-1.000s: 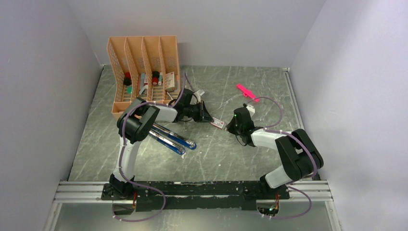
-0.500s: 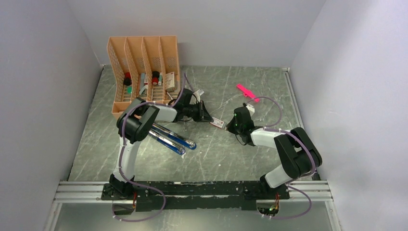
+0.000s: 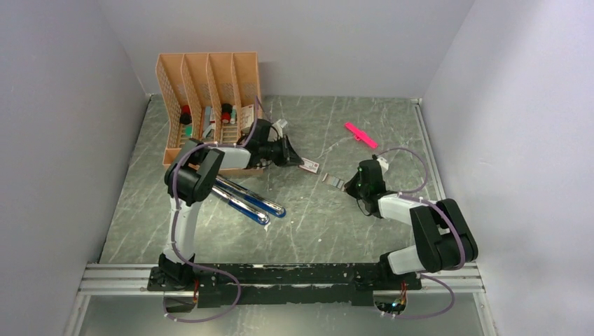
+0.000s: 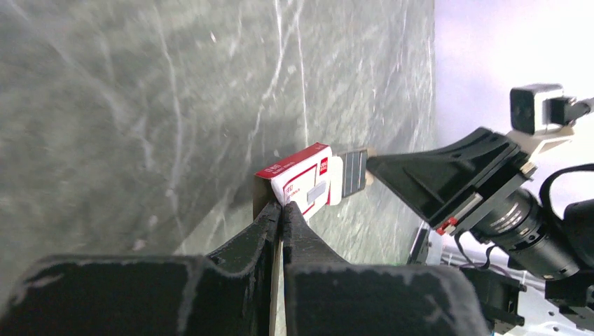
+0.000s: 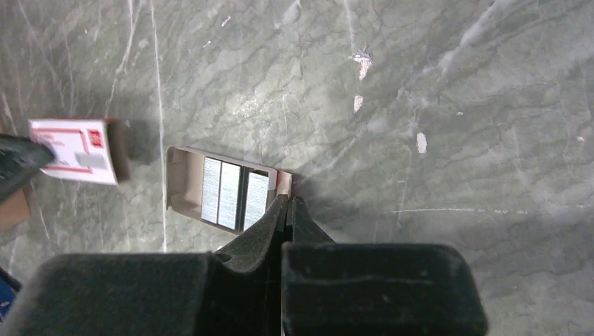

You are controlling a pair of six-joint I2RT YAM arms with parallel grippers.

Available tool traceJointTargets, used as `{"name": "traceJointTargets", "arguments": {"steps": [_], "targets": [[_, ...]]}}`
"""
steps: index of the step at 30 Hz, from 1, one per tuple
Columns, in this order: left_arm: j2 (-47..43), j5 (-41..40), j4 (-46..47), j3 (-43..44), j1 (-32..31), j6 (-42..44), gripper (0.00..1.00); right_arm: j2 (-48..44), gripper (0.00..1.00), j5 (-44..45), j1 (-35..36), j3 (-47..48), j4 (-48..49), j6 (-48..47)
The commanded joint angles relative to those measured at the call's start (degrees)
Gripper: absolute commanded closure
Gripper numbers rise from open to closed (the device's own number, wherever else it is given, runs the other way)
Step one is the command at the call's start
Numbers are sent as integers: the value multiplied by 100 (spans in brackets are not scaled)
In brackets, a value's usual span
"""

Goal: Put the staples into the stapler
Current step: Open the staple box at the center of the board, then place the staple box at the center of the board.

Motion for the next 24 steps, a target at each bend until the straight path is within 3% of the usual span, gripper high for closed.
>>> {"name": "traceJointTargets", "arguments": {"steps": [1,5,10,18,24], "targets": [[-156,1,-208,366,176,161,93,-138,100,-42,-62,-100,-373,-247],[2,2,-333,598,119,194,93,-83,100,-482,-50,62,-391,-621],[168,-74,-455,768,-54,202,85,183,100,-1184,-14,239,-327,-893],[155,-613,-1125,1183,-158,509,61,39,100,-917,3,199,-395,-919],[-353,-1481,-2018,1490,-148,1005,51,-162,99,-728,6,216,-514,-1079]]}}
